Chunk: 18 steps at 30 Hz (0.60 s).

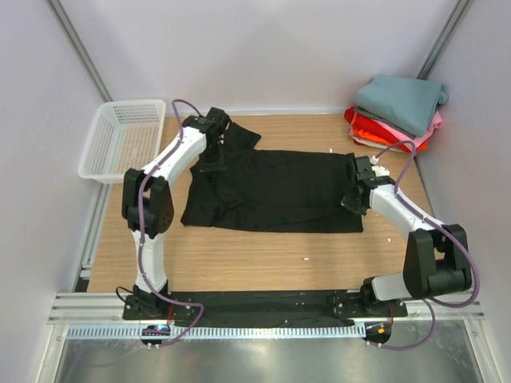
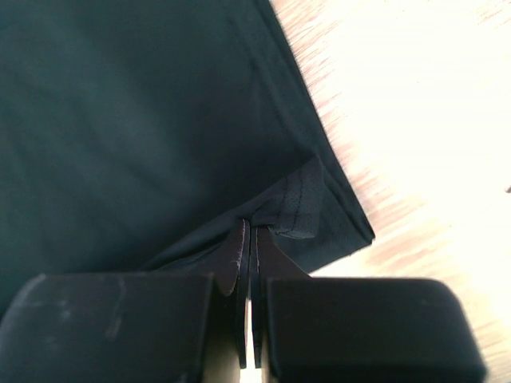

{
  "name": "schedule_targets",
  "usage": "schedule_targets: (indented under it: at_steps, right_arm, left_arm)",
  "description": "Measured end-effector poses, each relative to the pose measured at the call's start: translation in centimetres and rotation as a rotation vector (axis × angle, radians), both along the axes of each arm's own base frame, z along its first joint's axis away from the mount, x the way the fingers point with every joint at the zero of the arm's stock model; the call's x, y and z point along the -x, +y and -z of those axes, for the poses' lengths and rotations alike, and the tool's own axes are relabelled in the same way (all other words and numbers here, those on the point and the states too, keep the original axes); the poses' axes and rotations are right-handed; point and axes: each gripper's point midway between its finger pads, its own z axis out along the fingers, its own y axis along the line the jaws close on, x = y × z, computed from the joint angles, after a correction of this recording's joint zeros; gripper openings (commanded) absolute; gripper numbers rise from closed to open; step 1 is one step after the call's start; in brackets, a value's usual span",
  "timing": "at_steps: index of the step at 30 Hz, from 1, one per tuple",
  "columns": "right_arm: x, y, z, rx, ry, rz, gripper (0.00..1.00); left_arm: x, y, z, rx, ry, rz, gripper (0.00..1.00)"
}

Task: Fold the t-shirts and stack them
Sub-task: Fold the tshirt

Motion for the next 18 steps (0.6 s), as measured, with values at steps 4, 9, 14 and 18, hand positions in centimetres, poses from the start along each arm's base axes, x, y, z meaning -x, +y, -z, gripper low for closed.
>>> schedule_targets:
  at_steps: [4, 9, 14, 18]
  right_arm:
    - [-0.5, -0.4, 2.0, -0.019, 0.047, 0.021, 0.3]
    - [-1.0, -0.7, 4.2, -0.029, 0.115, 0.018, 0.76]
    - [-2.0, -1.5, 3.1, -0.013, 0.089, 0.019, 0.9]
    - [-2.4, -2.2, 0.2, 0.011, 0.011, 0.026, 0.93]
  left_arm:
    - [-2.8, -0.2, 1.5, -0.003, 0.015, -0.01, 0.17]
    - [-4.7, 0.4, 2.8, -0.026, 0.046, -0.027, 0.78]
    - [-5.3, 2.3, 0.0, -0.066, -0.025, -0.06, 0.89]
    - [-0.8, 4.3, -3.2, -0.059, -0.088, -0.115, 0.9]
